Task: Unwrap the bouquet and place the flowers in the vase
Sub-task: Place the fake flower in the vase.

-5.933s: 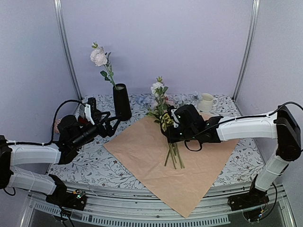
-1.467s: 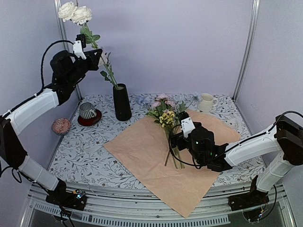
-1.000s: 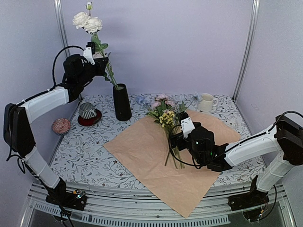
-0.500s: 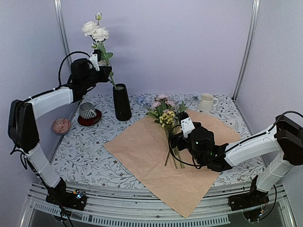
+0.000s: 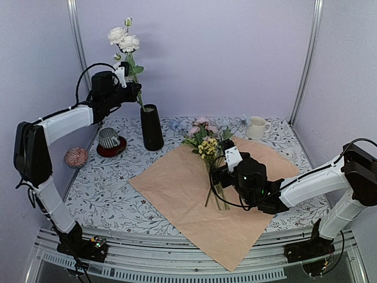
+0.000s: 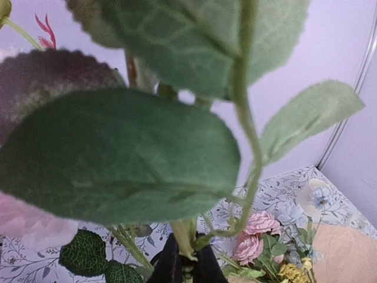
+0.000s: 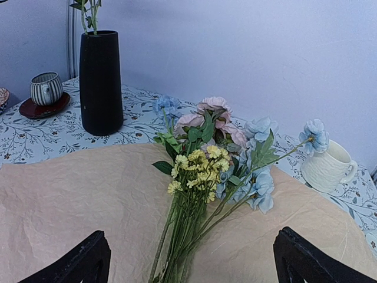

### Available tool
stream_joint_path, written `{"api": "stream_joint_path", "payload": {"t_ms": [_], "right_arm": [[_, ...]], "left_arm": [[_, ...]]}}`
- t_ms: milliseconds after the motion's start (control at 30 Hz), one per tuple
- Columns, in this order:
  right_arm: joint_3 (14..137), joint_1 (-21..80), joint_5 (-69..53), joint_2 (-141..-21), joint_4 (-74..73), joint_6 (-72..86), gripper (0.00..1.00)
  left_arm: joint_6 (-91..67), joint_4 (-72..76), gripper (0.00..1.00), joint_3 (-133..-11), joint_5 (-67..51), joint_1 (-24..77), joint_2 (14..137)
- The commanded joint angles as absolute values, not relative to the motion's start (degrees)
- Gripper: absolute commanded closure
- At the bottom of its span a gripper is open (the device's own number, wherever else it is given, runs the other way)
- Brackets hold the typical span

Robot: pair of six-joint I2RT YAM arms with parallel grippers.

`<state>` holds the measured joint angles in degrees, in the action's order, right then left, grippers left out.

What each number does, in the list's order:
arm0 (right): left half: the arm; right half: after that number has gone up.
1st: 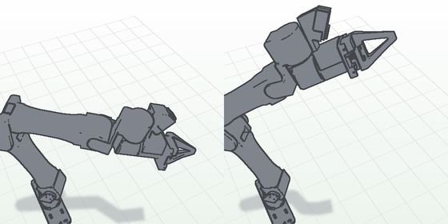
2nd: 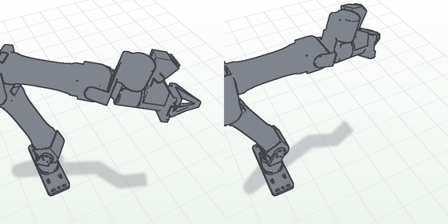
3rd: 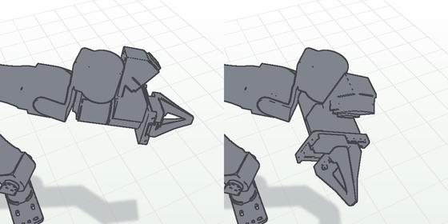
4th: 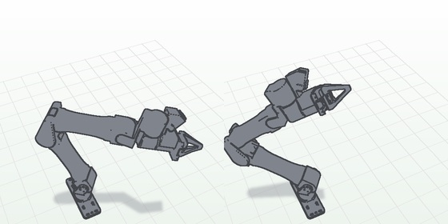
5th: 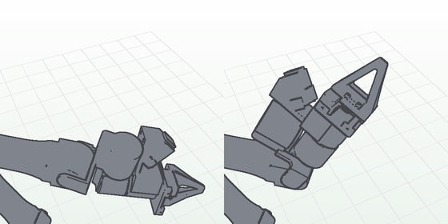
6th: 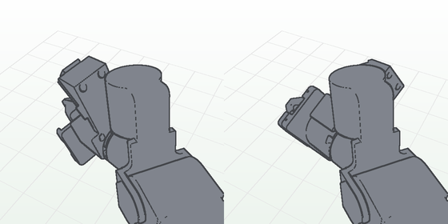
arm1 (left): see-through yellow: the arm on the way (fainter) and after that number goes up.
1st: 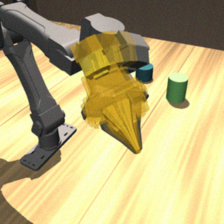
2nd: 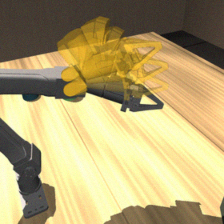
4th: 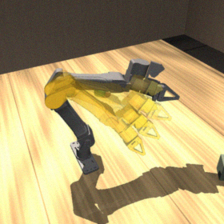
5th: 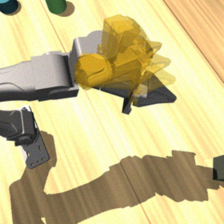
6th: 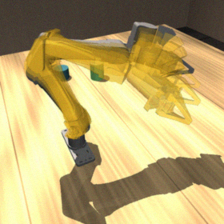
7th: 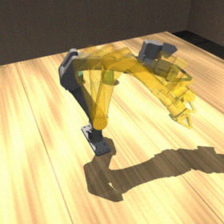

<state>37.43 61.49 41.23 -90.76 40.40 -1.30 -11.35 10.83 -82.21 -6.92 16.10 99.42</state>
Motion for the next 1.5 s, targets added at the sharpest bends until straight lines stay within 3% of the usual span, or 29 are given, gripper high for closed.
{"api": "stream_joint_path", "payload": {"t_ms": [0, 133, 233, 333, 567, 767, 1233, 1467], "right_arm": [[38.44, 61.72, 40.60, -90.97, 40.36, -1.06, 0.01], [38.44, 61.67, 40.61, -91.05, 40.28, -1.14, 0.01], [38.56, 61.68, 40.61, -91.05, 40.25, -1.08, 0.01], [38.50, 61.70, 40.54, -91.14, 40.12, -1.14, 0.01], [38.62, 61.70, 40.54, -91.19, 39.90, -1.14, 0.01], [38.67, 61.70, 40.52, -90.97, 39.81, -0.90, 0.01], [38.80, 61.65, 40.86, -91.19, 39.71, -1.21, 0.01], [38.73, 61.67, 41.06, -90.97, 39.72, -1.21, 0.01]], "left_arm": [[-10.39, 6.15, 0.93, -85.04, -7.70, 15.81, 101.59], [-10.03, 4.54, 0.85, -86.37, -8.58, 16.06, 102.92], [-9.49, 2.95, 0.67, -87.42, -8.45, 16.32, 103.50], [-9.41, 2.33, 0.58, -87.76, -7.78, 16.60, 103.39], [-9.70, 0.75, 0.57, -87.06, -7.47, 17.26, 102.06], [-11.17, 0.77, 0.49, -81.76, -6.73, 18.15, 98.30], [-14.86, -0.19, 0.10, -69.53, -3.43, 20.00, 84.54], [-18.33, -3.53, 0.02, -63.06, -2.04, 20.64, 75.17]]}}
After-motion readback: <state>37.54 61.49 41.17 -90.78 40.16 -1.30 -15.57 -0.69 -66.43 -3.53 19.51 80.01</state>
